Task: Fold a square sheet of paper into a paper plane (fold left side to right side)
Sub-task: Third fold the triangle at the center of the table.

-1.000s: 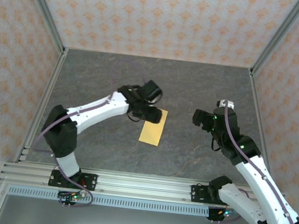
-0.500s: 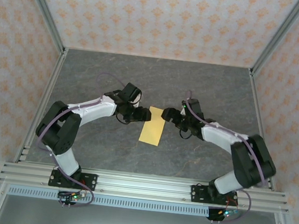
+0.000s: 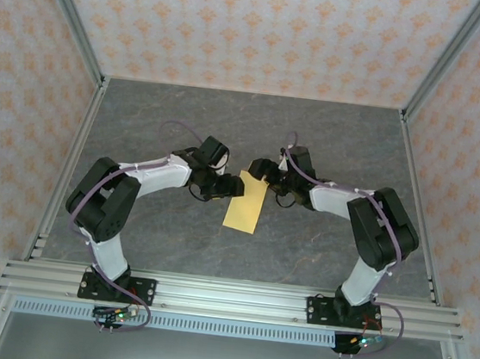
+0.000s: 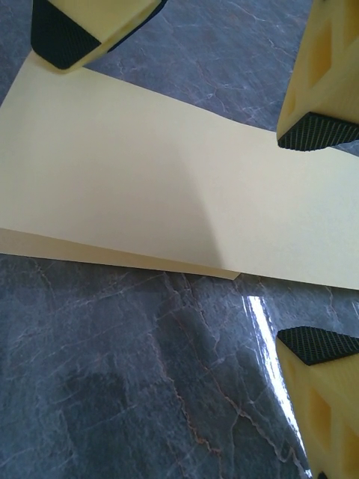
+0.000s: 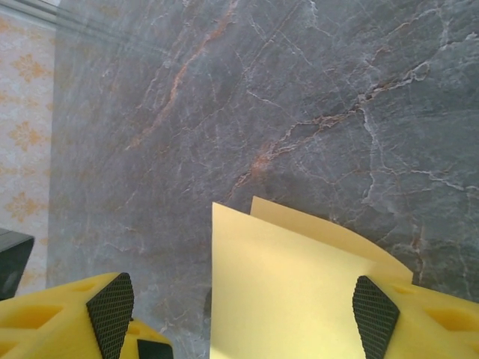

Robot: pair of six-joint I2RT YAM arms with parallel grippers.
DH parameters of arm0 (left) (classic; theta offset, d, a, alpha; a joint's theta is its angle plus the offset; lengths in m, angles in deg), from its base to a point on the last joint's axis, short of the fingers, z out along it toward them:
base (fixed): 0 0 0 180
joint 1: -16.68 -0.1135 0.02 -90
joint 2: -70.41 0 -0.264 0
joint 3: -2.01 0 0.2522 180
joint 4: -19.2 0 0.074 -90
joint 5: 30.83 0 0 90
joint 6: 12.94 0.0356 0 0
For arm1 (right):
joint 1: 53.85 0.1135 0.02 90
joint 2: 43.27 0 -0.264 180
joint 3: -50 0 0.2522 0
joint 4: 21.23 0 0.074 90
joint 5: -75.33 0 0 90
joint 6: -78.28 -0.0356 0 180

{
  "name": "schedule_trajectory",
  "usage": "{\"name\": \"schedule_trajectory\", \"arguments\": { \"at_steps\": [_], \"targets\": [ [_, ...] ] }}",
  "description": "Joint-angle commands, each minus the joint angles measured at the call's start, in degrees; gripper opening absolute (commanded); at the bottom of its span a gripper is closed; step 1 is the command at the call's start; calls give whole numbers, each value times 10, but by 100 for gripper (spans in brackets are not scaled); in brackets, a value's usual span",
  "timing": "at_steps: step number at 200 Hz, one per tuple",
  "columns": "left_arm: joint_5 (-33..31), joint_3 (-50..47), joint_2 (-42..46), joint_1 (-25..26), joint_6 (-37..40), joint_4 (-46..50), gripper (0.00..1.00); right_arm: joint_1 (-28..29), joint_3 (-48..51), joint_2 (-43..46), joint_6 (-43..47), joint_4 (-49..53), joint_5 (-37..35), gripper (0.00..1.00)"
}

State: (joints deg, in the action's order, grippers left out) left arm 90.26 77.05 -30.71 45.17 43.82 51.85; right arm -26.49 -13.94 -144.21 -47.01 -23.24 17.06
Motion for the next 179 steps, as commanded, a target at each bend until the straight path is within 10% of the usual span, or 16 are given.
{"name": "schedule_trajectory", "arguments": {
  "at_steps": [1, 93, 179],
  "targets": [
    [5, -11, -8, -1, -10, -13, 66, 2, -21, -15, 20, 31, -15, 80],
    [70, -20, -36, 0, -41, -74, 61, 1, -18, -31, 31, 38, -19, 78],
    [62, -25, -14, 0, -50, -69, 20, 1, -7, 18, 83, 56, -43, 81]
  ]
}}
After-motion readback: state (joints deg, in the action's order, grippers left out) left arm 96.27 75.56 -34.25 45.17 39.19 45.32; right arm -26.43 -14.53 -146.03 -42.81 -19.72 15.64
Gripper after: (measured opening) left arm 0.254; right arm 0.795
